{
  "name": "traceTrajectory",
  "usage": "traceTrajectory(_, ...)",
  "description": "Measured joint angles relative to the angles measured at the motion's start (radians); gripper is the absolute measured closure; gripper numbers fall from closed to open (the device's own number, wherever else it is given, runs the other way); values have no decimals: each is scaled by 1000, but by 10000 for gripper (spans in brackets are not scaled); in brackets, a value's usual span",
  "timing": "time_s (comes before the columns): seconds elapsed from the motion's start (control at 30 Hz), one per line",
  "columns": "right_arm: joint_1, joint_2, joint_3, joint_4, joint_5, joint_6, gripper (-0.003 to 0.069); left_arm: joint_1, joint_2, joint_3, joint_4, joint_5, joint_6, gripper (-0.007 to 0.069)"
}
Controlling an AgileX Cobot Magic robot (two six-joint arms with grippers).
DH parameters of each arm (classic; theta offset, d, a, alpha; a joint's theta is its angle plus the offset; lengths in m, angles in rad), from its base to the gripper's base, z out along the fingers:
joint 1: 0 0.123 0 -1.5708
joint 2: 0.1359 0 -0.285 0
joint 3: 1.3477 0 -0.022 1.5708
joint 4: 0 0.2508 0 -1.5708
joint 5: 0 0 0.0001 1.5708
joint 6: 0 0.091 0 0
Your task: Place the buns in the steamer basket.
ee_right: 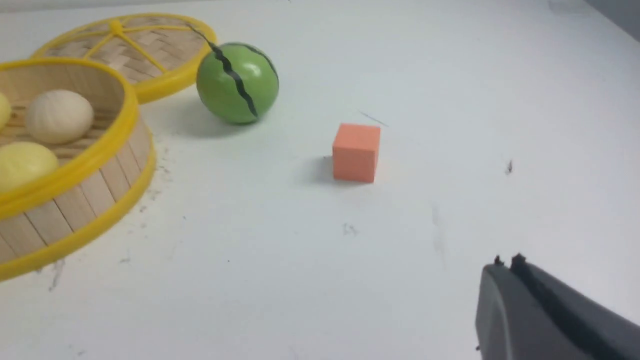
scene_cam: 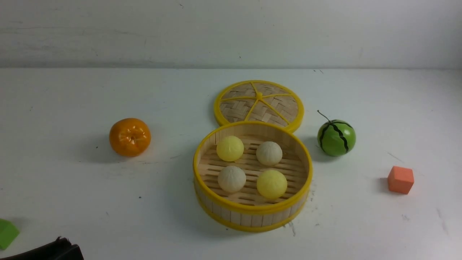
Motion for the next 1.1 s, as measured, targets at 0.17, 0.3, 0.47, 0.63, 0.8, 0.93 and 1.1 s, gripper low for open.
traceTrajectory(0.17, -2, -24, 91, 7, -31, 42, 669, 0, 0, 0, 0, 0, 0, 473)
traceTrajectory(0.3, -2, -24, 93, 37, -36, 113, 669, 0, 0, 0, 0, 0, 0, 470)
traceTrajectory(0.47, -2, -24, 93, 45, -36, 140, 664, 0, 0, 0, 0, 0, 0, 468)
traceTrajectory(0.63, -2, -24, 93, 46, -36, 140, 662, 0, 0, 0, 0, 0, 0, 460)
traceTrajectory(0.8, -2, -24, 93, 47, -36, 143, 660, 0, 0, 0, 0, 0, 0, 457)
traceTrajectory(0.93, -2, -24, 93, 49, -36, 143, 658, 0, 0, 0, 0, 0, 0, 451)
traceTrajectory(1.1, -2, -24, 93, 49, -36, 143, 654, 15, -1, 19, 29, -32, -3, 454)
